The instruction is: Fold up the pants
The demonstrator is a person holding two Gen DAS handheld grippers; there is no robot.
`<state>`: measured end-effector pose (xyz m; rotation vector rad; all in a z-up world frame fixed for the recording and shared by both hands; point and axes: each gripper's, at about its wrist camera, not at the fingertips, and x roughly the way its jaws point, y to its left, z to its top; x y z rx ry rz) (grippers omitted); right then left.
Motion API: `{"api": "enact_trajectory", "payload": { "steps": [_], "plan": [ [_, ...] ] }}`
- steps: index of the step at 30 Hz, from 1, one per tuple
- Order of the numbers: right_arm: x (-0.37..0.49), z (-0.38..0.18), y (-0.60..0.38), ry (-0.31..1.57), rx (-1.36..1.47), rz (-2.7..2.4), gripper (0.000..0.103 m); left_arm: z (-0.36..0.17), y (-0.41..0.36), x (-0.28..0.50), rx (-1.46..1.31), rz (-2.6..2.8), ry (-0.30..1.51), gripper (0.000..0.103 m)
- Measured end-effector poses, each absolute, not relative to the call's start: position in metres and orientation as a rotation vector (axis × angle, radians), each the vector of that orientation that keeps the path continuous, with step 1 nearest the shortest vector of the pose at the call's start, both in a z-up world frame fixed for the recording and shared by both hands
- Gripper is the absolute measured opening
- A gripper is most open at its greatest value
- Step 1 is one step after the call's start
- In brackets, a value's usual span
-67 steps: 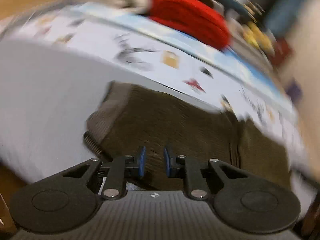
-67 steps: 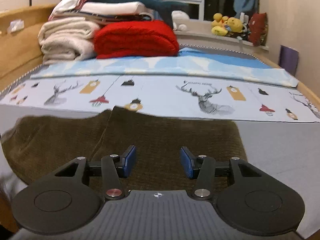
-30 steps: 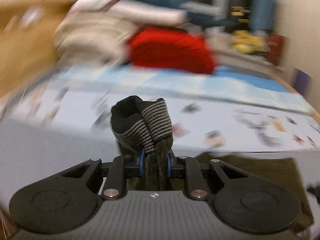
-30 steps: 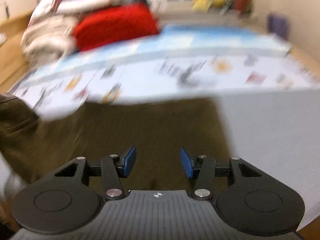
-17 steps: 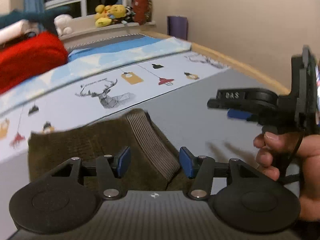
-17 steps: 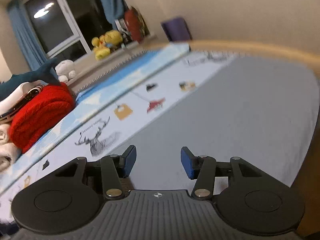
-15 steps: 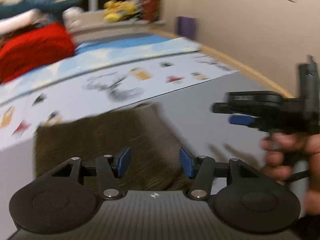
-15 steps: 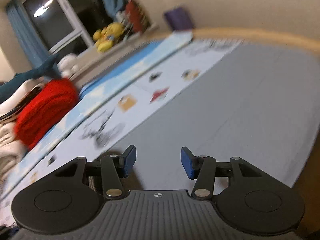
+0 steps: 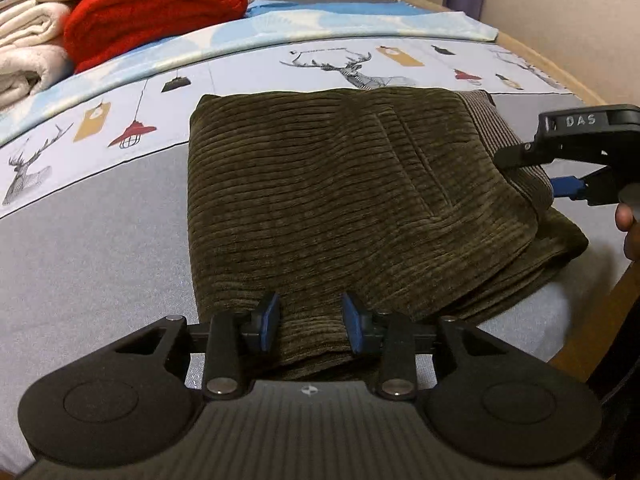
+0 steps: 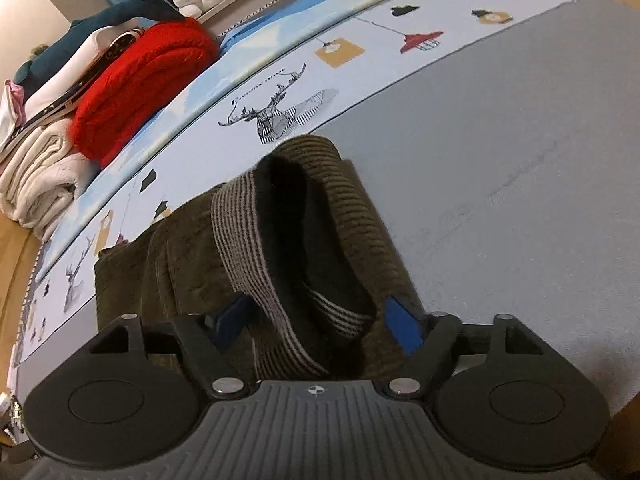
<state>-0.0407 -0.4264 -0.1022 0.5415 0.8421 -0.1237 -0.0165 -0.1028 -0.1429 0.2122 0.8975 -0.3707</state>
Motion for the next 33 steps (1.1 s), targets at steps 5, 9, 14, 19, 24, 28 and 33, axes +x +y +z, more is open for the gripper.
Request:
{"api": "enact_trajectory", "payload": {
  "steps": [5, 9, 14, 19, 24, 28, 33],
  "plan": [
    [-0.045, -0.097, -0.415, 0.79, 0.462, -0.118, 0.03, -0.14, -0.101, -0.022, 0.212, -0.376, 0.9, 0.04],
    [-0.063, -0.073, -0.413, 0.676, 0.432, -0.074, 0.018, -0.141, -0.097, -0.024, 0.189, -0.378, 0.892, 0.04],
    [-0.099, -0.033, -0.406, 0.499, 0.321, -0.051, 0.017, -0.128, -0.092, -0.033, 0.137, -0.448, 0.818, 0.043],
    [-0.075, -0.08, -0.44, 0.803, 0.408, -0.212, 0.019, -0.135, -0.102, -0.033, 0.208, -0.476, 0.844, 0.045],
    [-0.09, -0.055, -0.444, 0.663, 0.374, -0.229, 0.028, -0.116, -0.1, -0.034, 0.204, -0.487, 0.822, 0.045],
    [-0.094, -0.048, -0.433, 0.614, 0.288, -0.115, 0.028, -0.128, -0.1, -0.035, 0.247, -0.507, 0.889, 0.044],
    [-0.07, -0.084, -0.44, 0.859, 0.31, -0.147, 0.039, -0.128, -0.11, -0.028, 0.321, -0.53, 0.931, 0.043]
  ]
}}
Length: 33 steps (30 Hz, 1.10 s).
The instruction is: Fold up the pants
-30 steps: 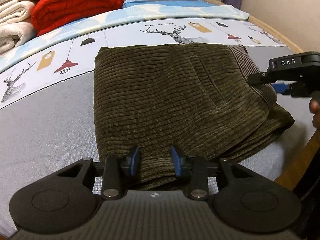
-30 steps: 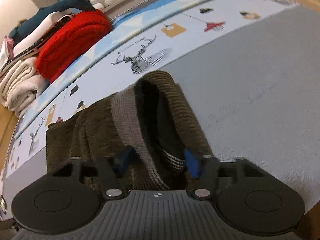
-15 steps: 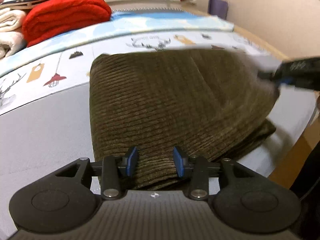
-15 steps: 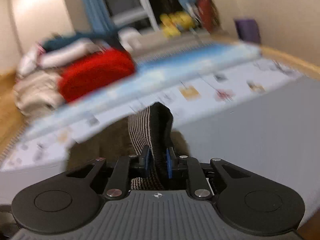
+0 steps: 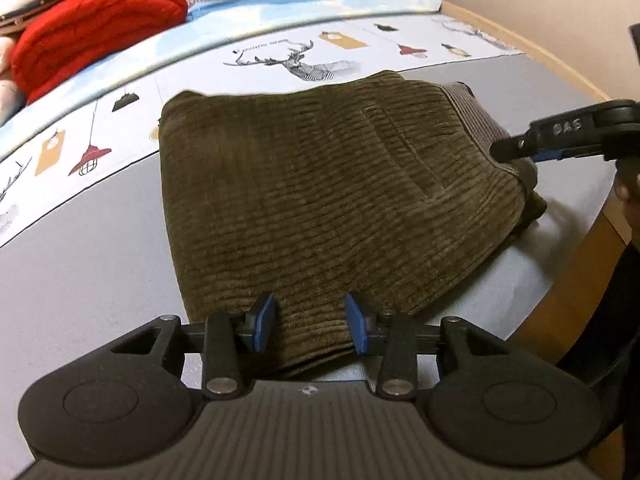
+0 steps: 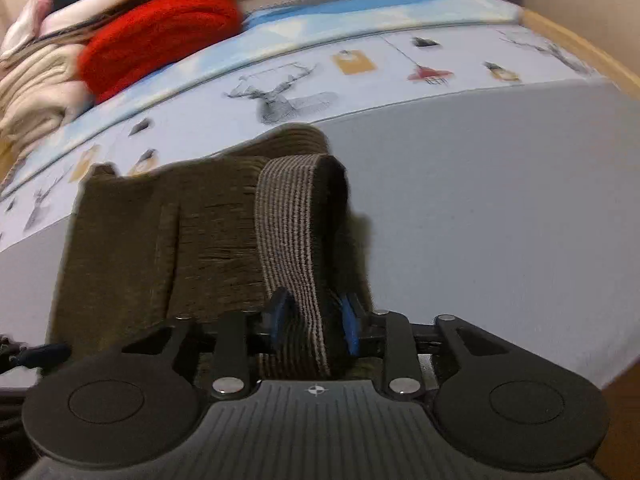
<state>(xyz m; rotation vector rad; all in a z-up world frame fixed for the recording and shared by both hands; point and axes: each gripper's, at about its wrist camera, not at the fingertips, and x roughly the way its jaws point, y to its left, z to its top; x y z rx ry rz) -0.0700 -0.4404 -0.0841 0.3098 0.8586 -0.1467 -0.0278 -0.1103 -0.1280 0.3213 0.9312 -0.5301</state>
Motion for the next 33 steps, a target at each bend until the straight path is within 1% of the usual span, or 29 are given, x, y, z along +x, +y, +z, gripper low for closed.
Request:
{"api": "enact_trajectory", "payload": {
  "steps": [2, 5, 7, 10, 13, 14, 15, 17, 18, 19, 20, 21, 23, 24, 25, 26, 27, 28, 29, 30, 31, 33],
  "plan": [
    [-0.073, -0.075, -0.447, 0.822, 0.325, -0.163, 0.04, -0.115, -0.107, -0.015, 0.296, -0.555, 0.946, 0.044],
    [-0.074, -0.067, -0.454, 0.78, 0.377, -0.169, 0.045, -0.092, -0.101, 0.005, 0.316, -0.552, 0.895, 0.046],
    [-0.063, -0.058, -0.457, 0.784, 0.377, -0.158, 0.053, -0.078, -0.097, 0.023, 0.332, -0.558, 0.863, 0.046],
    [-0.036, -0.04, -0.453, 0.792, 0.322, -0.079, 0.058, -0.061, -0.096, 0.051, 0.359, -0.572, 0.82, 0.046],
    [-0.005, -0.024, -0.443, 0.809, 0.219, -0.009, 0.058, -0.056, -0.098, 0.076, 0.39, -0.589, 0.785, 0.041],
    [0.003, -0.022, -0.44, 0.814, 0.186, 0.013, 0.058, -0.057, -0.1, 0.085, 0.388, -0.603, 0.786, 0.034],
    [0.011, -0.022, -0.438, 0.823, 0.15, 0.027, 0.058, -0.058, -0.101, 0.092, 0.381, -0.622, 0.793, 0.029],
    [0.027, -0.035, -0.436, 0.87, 0.095, 0.019, 0.058, -0.068, -0.105, 0.104, 0.356, -0.648, 0.801, 0.026],
    [0.036, -0.05, -0.438, 0.939, 0.085, -0.001, 0.058, -0.078, -0.109, 0.112, 0.351, -0.65, 0.813, 0.026],
    [0.041, -0.066, -0.443, 1.005, 0.102, -0.026, 0.061, -0.09, -0.113, 0.123, 0.364, -0.643, 0.849, 0.026],
    [0.045, -0.074, -0.449, 1.037, 0.146, -0.051, 0.064, -0.105, -0.115, 0.134, 0.382, -0.62, 0.905, 0.025],
    [0.049, -0.076, -0.458, 1.046, 0.229, -0.072, 0.07, -0.119, -0.115, 0.145, 0.39, -0.585, 0.954, 0.025],
    [0.052, -0.074, -0.469, 1.033, 0.365, -0.062, 0.07, -0.121, -0.111, 0.16, 0.309, -0.564, 0.998, 0.025],
    [0.052, -0.074, -0.47, 1.029, 0.389, -0.068, 0.069, -0.115, -0.105, 0.166, 0.222, -0.556, 1.016, 0.025],
    [0.051, -0.073, -0.47, 1.019, 0.392, -0.066, 0.069, -0.11, -0.098, 0.17, 0.142, -0.551, 1.028, 0.026],
    [0.05, -0.073, -0.47, 1.008, 0.395, -0.056, 0.069, -0.107, -0.091, 0.173, 0.068, -0.548, 1.038, 0.034],
    [0.05, -0.074, -0.471, 1.004, 0.407, -0.034, 0.069, -0.106, -0.083, 0.176, 0.008, -0.54, 1.044, 0.047],
    [0.048, -0.075, -0.474, 1.015, 0.421, -0.009, 0.07, -0.107, -0.077, 0.178, -0.029, -0.519, 1.052, 0.055],
    [0.047, -0.079, -0.477, 1.036, 0.44, 0.022, 0.073, -0.109, -0.074, 0.181, -0.048, -0.49, 1.062, 0.066],
    [0.047, -0.084, -0.479, 1.056, 0.455, 0.04, 0.078, -0.111, -0.072, 0.186, -0.061, -0.468, 1.073, 0.071],
    [0.046, -0.089, -0.481, 1.061, 0.464, 0.04, 0.086, -0.114, -0.07, 0.189, -0.076, -0.451, 1.09, 0.072],
    [0.044, -0.097, -0.489, 1.077, 0.5, 0.043, 0.093, -0.123, -0.067, 0.196, -0.108, -0.438, 1.138, 0.078]
  ]
}}
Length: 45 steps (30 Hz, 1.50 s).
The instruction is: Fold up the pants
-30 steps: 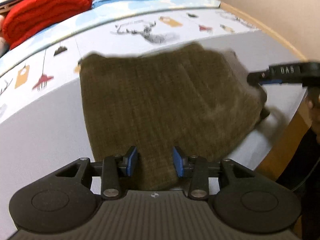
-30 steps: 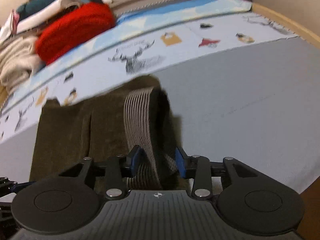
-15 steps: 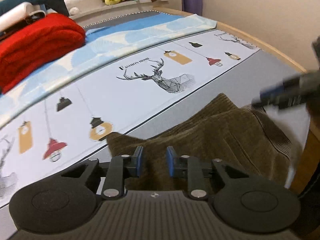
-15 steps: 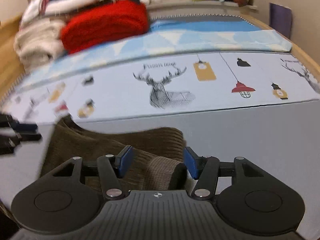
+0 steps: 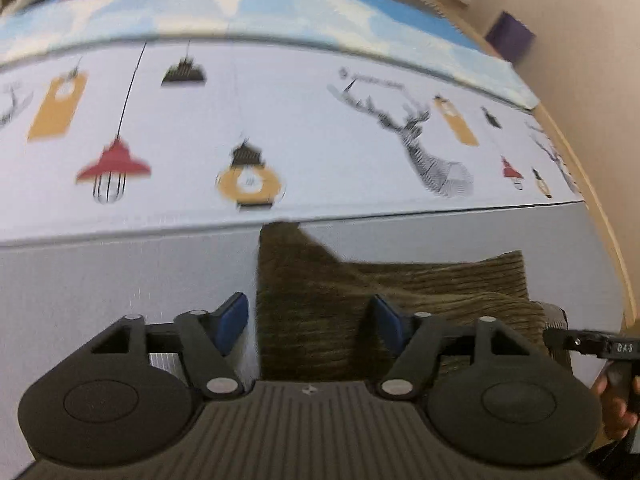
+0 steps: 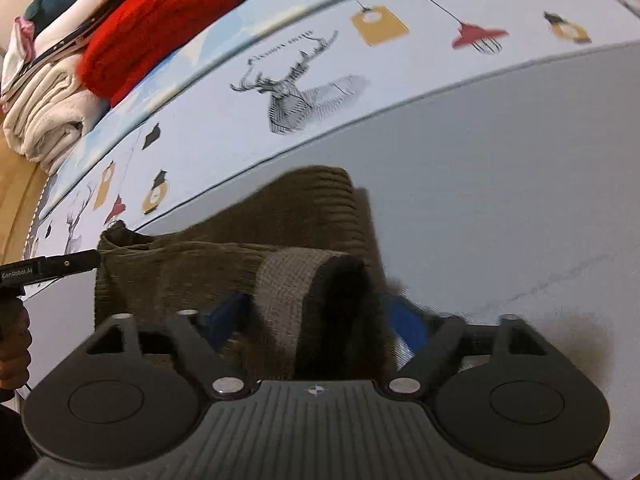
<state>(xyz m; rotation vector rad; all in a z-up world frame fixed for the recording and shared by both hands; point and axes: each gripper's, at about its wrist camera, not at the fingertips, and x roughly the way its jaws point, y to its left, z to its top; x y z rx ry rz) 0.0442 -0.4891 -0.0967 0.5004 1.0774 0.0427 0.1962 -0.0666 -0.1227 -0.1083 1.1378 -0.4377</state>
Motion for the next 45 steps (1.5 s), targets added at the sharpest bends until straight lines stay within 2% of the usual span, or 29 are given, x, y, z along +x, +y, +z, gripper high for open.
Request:
{"api": "enact_trajectory", "payload": {
  "steps": [10, 19, 23, 25, 28, 30, 32, 33, 34, 36, 41, 44, 45],
  "plan": [
    [0.049, -0.116, -0.502, 1.104, 0.648, 0.122, 0.095, -0.154, -0.074, 0.202, -0.151, -0.437, 1.26, 0.086],
    [0.059, -0.122, -0.482, 1.148, 0.552, 0.172, 0.102, -0.166, -0.088, 0.202, -0.124, -0.448, 1.284, 0.089],
    [0.063, -0.123, -0.474, 1.159, 0.499, 0.163, 0.101, -0.171, -0.09, 0.204, -0.124, -0.458, 1.295, 0.089],
    [0.065, -0.121, -0.469, 1.157, 0.467, 0.148, 0.096, -0.17, -0.092, 0.203, -0.105, -0.465, 1.287, 0.089],
    [0.068, -0.118, -0.462, 1.153, 0.439, 0.135, 0.087, -0.166, -0.094, 0.202, -0.083, -0.483, 1.266, 0.076],
    [0.069, -0.115, -0.46, 1.139, 0.419, 0.139, 0.08, -0.159, -0.092, 0.2, -0.066, -0.485, 1.245, 0.054],
    [0.069, -0.11, -0.457, 1.115, 0.399, 0.146, 0.072, -0.146, -0.089, 0.198, -0.058, -0.488, 1.208, 0.044],
    [0.07, -0.106, -0.456, 1.091, 0.393, 0.151, 0.065, -0.139, -0.086, 0.198, -0.053, -0.483, 1.177, 0.042],
    [0.071, -0.101, -0.455, 1.063, 0.399, 0.165, 0.062, -0.132, -0.082, 0.199, -0.054, -0.474, 1.147, 0.041],
    [0.076, -0.087, -0.448, 0.989, 0.419, 0.211, 0.06, -0.114, -0.07, 0.203, -0.054, -0.452, 1.069, 0.04],
    [0.103, -0.059, -0.415, 0.832, 0.424, 0.295, 0.059, -0.072, -0.04, 0.212, -0.006, -0.384, 0.843, 0.044],
    [0.13, -0.05, -0.394, 0.774, 0.427, 0.25, 0.066, -0.061, -0.016, 0.221, -0.044, -0.292, 0.768, 0.066],
    [0.137, -0.051, -0.387, 0.767, 0.407, 0.205, 0.073, -0.059, -0.007, 0.223, -0.056, -0.229, 0.745, 0.066]
  ]
}}
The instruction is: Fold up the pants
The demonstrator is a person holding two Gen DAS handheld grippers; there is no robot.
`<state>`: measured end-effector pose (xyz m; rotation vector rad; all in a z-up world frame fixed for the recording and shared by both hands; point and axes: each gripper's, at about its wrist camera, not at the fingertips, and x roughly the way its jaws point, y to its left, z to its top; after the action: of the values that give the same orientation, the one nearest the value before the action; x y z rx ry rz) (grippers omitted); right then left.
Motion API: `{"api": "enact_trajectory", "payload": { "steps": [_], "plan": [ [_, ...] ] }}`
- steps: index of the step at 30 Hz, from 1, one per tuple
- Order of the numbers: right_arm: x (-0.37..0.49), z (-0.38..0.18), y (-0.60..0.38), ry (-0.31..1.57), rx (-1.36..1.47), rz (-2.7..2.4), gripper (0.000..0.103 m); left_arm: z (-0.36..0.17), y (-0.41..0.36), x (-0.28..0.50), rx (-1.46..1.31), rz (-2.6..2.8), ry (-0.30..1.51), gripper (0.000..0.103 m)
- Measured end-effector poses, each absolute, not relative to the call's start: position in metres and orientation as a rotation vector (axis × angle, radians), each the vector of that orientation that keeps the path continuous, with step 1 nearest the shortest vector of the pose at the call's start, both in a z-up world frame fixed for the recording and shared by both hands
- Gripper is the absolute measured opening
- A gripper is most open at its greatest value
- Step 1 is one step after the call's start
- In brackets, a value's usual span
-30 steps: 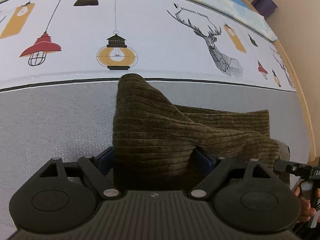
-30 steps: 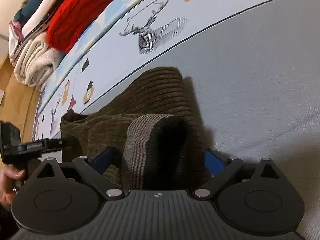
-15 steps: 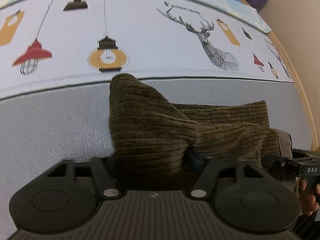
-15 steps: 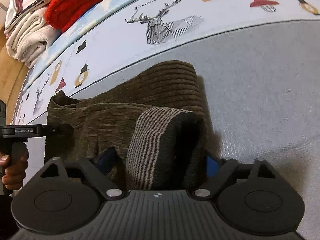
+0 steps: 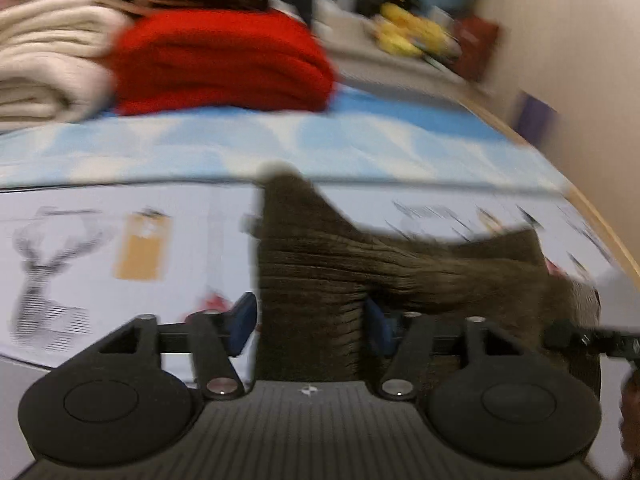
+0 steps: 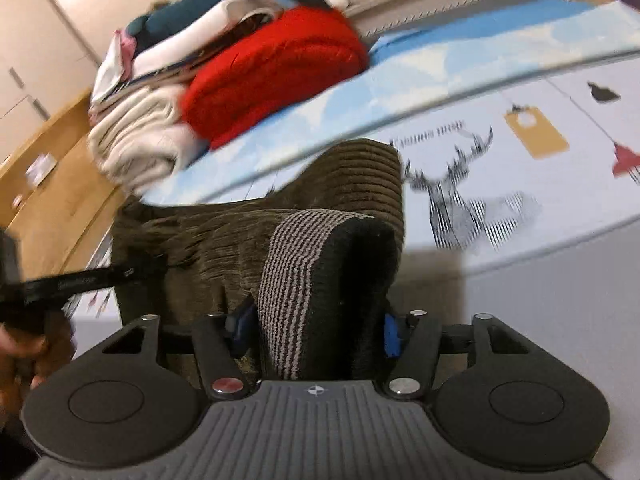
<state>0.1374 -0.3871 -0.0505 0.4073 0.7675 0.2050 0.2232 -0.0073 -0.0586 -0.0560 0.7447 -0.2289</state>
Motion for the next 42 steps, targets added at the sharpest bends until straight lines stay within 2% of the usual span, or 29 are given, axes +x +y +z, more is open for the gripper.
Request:
{"api": "enact_trajectory", "payload": {
  "steps": [2, 5, 9, 11, 13, 14, 15, 17, 18, 19, 22, 24, 25, 29, 31, 32, 33, 35, 37, 38, 39, 40, 41, 42],
  "plan": [
    [0.148, -0.051, -0.377, 0.736, 0.363, 0.058, 0.074, -0.058, 0.013, 0.226, -0.101, -0.165, 0.757, 0.066],
    [0.156, -0.055, -0.377, 0.745, 0.366, -0.039, 0.076, -0.076, 0.03, 0.233, -0.208, -0.215, 0.902, 0.066],
    [0.161, -0.082, -0.384, 0.96, 0.471, 0.005, 0.083, -0.12, 0.038, 0.238, -0.29, -0.293, 1.155, 0.07],
    [0.161, -0.096, -0.384, 1.063, 0.425, -0.01, 0.085, -0.138, 0.043, 0.236, -0.302, -0.296, 1.237, 0.07],
    [0.158, -0.103, -0.387, 1.096, 0.445, -0.013, 0.09, -0.158, 0.041, 0.233, -0.325, -0.31, 1.323, 0.068],
    [0.158, -0.106, -0.392, 1.104, 0.485, -0.013, 0.09, -0.165, 0.041, 0.231, -0.344, -0.319, 1.343, 0.06],
    [0.158, -0.108, -0.396, 1.108, 0.52, -0.01, 0.089, -0.167, 0.041, 0.23, -0.367, -0.329, 1.339, 0.05],
    [0.156, -0.107, -0.396, 1.083, 0.533, -0.017, 0.076, -0.157, 0.039, 0.23, -0.336, -0.34, 1.308, 0.036],
    [0.155, -0.1, -0.394, 1.048, 0.508, -0.027, 0.064, -0.147, 0.04, 0.227, -0.335, -0.347, 1.279, 0.034],
    [0.153, -0.094, -0.388, 1.012, 0.478, -0.023, 0.06, -0.138, 0.042, 0.223, -0.343, -0.358, 1.243, 0.034],
    [0.156, -0.089, -0.381, 0.981, 0.42, 0.003, 0.06, -0.146, 0.038, 0.221, -0.275, -0.35, 1.251, 0.035],
    [0.159, -0.103, -0.382, 1.05, 0.425, -0.013, 0.067, -0.154, 0.032, 0.218, -0.225, -0.325, 1.271, 0.039],
    [0.159, -0.101, -0.381, 1.044, 0.418, -0.017, 0.067, -0.148, 0.03, 0.217, -0.213, -0.32, 1.258, 0.039],
    [0.147, -0.071, -0.372, 0.933, 0.293, -0.015, 0.064, -0.11, 0.012, 0.2, -0.063, -0.294, 1.104, 0.038],
    [0.147, -0.074, -0.364, 0.986, 0.2, -0.02, 0.068, -0.112, -0.003, 0.188, 0.056, -0.383, 1.082, 0.037],
    [0.146, -0.084, -0.364, 1.043, 0.163, -0.036, 0.073, -0.123, -0.01, 0.183, 0.119, -0.41, 1.123, 0.039],
    [0.143, -0.091, -0.366, 1.081, 0.155, -0.056, 0.083, -0.132, -0.019, 0.174, 0.219, -0.406, 1.123, 0.042],
    [0.14, -0.087, -0.371, 1.085, 0.209, -0.066, 0.085, -0.125, -0.032, 0.161, 0.32, -0.38, 1.063, 0.042],
    [0.133, -0.076, -0.368, 1.054, 0.171, -0.092, 0.079, -0.106, -0.036, 0.15, 0.334, -0.354, 1.02, 0.042],
    [0.126, -0.064, -0.362, 1.008, 0.111, -0.104, 0.076, -0.094, -0.036, 0.142, 0.336, -0.359, 0.979, 0.047],
    [0.119, -0.051, -0.354, 0.953, 0.061, -0.108, 0.074, -0.079, -0.036, 0.132, 0.33, -0.354, 0.932, 0.057],
    [0.108, -0.036, -0.347, 0.885, 0.029, -0.102, 0.074, -0.062, -0.035, 0.119, 0.32, -0.342, 0.879, 0.064],
    [0.098, -0.023, -0.343, 0.826, 0.022, -0.09, 0.075, -0.047, -0.035, 0.109, 0.309, -0.328, 0.834, 0.078],
    [0.087, -0.008, -0.337, 0.768, 0.023, -0.075, 0.078, -0.031, -0.035, 0.098, 0.296, -0.308, 0.791, 0.085]
  ]
}}
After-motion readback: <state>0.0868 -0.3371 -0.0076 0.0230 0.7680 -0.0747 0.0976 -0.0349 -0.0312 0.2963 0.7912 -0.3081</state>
